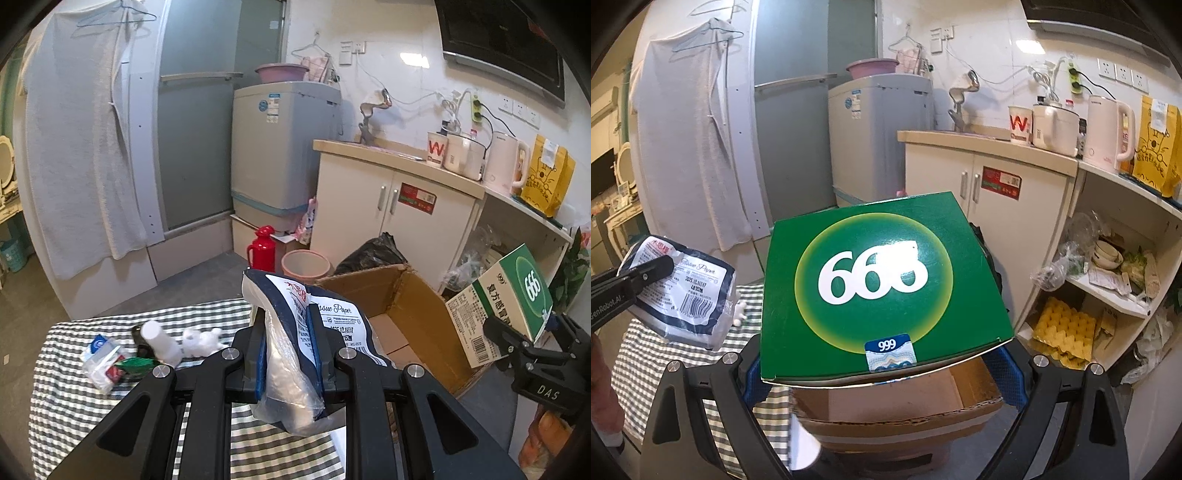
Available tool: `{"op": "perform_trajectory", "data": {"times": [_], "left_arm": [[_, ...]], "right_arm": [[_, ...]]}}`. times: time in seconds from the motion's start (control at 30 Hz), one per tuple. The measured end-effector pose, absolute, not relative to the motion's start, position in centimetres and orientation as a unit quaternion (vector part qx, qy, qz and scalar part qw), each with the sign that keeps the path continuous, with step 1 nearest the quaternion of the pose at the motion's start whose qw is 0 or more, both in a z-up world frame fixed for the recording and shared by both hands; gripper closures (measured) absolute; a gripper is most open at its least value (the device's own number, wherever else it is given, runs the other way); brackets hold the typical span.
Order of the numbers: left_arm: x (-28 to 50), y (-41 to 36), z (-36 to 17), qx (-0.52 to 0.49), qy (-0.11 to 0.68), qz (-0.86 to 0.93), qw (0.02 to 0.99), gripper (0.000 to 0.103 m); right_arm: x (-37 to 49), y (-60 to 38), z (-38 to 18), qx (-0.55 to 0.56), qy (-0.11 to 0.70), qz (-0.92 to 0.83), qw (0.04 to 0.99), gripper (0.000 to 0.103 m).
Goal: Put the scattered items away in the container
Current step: 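Lift and carry the tissue pack and green box toward the cardboard box with both tools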
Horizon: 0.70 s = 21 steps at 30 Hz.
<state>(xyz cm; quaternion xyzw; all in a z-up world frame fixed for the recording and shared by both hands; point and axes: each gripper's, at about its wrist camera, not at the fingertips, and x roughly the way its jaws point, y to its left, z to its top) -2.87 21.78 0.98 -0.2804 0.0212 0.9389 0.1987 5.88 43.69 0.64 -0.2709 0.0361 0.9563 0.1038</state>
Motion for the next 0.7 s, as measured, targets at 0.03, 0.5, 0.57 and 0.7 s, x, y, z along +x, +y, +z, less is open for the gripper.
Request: {"op": "perform_trajectory", "data": {"times": [0.03, 0.5, 0.57, 0.7], "left_arm": [[-3.1, 22.2, 0.9, -0.281, 0.022, 0.938, 0.202, 0.084], [-5.7, 28.4, -1.0, -0.297, 0.042, 0.92, 0.253, 0.084], [-6.2, 29.0, -1.4, -0.3, 0.042, 0.917, 0.258, 0.084], [-7.5, 30.3, -2.3, -0.309, 0.043, 0.912, 0.267, 0.084]], "right_arm": [[5.8, 44.0, 0.5, -0.273, 0.037, 0.955, 0.106, 0.008], [3.3, 46.8, -2.7, -0.317, 0.042, 0.939, 0.126, 0.008], [2.9, 47.0, -3.3, -0.325, 0.04, 0.936, 0.127, 0.008], [2.0, 47.6, -4.0, -0.337, 0.04, 0.932, 0.129, 0.008]]}}
